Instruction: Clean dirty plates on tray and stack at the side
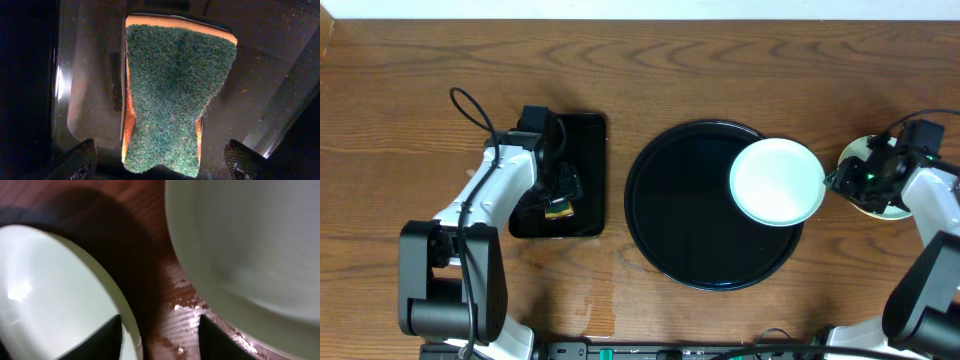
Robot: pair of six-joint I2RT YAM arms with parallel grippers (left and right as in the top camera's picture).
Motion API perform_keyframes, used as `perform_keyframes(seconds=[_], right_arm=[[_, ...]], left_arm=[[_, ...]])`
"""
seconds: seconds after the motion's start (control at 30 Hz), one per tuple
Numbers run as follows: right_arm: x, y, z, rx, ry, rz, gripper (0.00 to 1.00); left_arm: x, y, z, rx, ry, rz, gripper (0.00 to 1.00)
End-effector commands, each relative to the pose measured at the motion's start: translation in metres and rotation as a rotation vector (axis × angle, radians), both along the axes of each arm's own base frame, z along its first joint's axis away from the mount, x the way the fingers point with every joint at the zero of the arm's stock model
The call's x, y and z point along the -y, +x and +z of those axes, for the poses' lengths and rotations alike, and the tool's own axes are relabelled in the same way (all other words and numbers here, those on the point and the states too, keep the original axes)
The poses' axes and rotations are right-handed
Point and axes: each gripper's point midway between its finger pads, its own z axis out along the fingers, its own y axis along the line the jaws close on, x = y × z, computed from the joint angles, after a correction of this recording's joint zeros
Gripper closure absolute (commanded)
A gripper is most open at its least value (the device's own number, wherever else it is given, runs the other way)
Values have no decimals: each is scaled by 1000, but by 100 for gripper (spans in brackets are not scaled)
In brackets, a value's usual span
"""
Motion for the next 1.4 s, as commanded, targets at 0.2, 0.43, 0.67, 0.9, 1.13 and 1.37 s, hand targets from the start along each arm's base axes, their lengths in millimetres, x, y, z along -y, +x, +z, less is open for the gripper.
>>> perform_keyframes(seconds=[0.2,0.43,0.67,0.9,1.13,1.37], right_arm=[[-11,5,-2,20,30,49,63],[-14,7,1,50,29,105,65],[-14,13,0,98,-1,187,81],[-27,3,-9,102,54,215,99],[-26,6,40,194,-19,189,99],[-30,-4,123,341,-362,162,99]], left_arm=[[-2,-1,0,-4,6,1,17],[-2,-1,0,-4,6,1,17],[-2,-1,0,-4,6,1,17],[-2,-1,0,-4,6,1,17],[-2,-1,0,-4,6,1,17],[-2,-1,0,-4,6,1,17]])
